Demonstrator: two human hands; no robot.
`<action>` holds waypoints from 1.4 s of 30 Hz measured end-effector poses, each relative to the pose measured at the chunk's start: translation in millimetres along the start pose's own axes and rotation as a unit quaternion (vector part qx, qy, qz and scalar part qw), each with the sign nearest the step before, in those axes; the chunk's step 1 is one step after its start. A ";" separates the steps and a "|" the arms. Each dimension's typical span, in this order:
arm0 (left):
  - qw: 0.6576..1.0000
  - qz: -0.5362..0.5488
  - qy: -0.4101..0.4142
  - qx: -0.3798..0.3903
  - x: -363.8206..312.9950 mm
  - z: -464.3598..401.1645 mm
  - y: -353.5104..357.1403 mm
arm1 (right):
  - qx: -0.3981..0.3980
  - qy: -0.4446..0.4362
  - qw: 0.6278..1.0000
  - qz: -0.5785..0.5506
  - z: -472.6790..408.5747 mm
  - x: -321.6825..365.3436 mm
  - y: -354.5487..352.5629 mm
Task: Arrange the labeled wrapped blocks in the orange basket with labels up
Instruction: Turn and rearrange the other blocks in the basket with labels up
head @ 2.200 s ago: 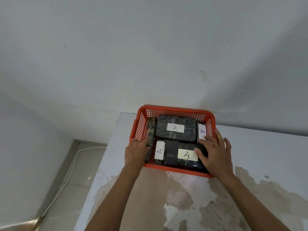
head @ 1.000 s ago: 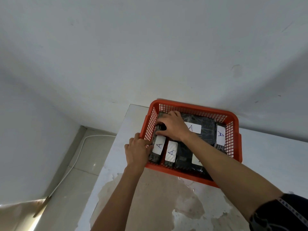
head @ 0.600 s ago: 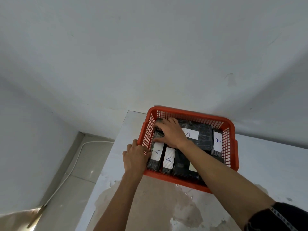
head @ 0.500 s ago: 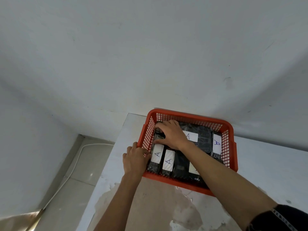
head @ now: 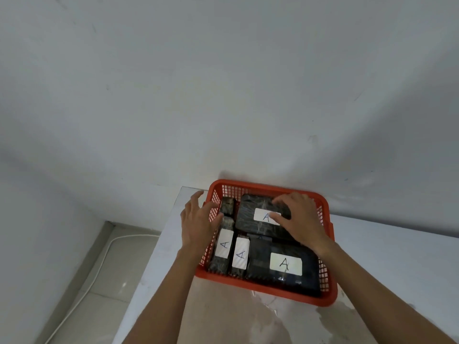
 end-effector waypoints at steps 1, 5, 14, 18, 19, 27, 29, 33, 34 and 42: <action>1.000 -0.007 0.003 0.005 -5.7 -7.4 2.6 | -0.009 0.008 1.000 0.019 6.6 -6.2 -2.4; 0.994 -0.093 -0.020 0.053 -24.1 -30.5 17.1 | -0.036 0.031 0.998 0.040 28.1 -27.0 -5.8; 0.967 -0.212 0.023 0.138 -30.5 -62.0 25.2 | -0.086 0.039 0.993 0.074 35.0 -35.9 -0.4; 0.969 -0.202 0.001 0.143 -27.4 -65.5 31.7 | -0.122 0.042 0.990 0.061 36.4 -39.5 -0.6; 0.973 -0.179 -0.007 0.145 -26.0 -67.4 32.0 | -0.117 0.041 0.990 0.060 36.1 -39.9 0.0; 0.984 0.020 -0.023 0.174 -1.7 -72.5 24.7 | -0.113 0.038 0.991 0.053 35.5 -39.9 0.3; 0.985 0.031 -0.019 0.171 -0.6 -71.8 25.4 | -0.112 0.038 0.992 0.052 35.7 -39.8 -0.1; 0.988 0.042 -0.030 0.145 0.8 -71.8 24.8 | -0.102 0.040 0.992 0.055 34.8 -39.6 1.2; 0.989 0.048 -0.039 0.132 1.9 -71.7 24.3 | -0.101 0.041 0.992 0.056 34.7 -39.9 1.2; 0.994 0.065 -0.041 0.074 -3.7 -66.0 23.0 | -0.101 0.046 0.992 0.054 34.9 -40.5 2.0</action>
Point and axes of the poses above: each hand's wrist, its own z-axis away from the middle knuckle, its own y-axis out of the palm, x = y × z, the point moved 3 cm from there along -z, towards the middle knuckle, and after that the axes turned 3 degrees about x, right-handed, at the moved point
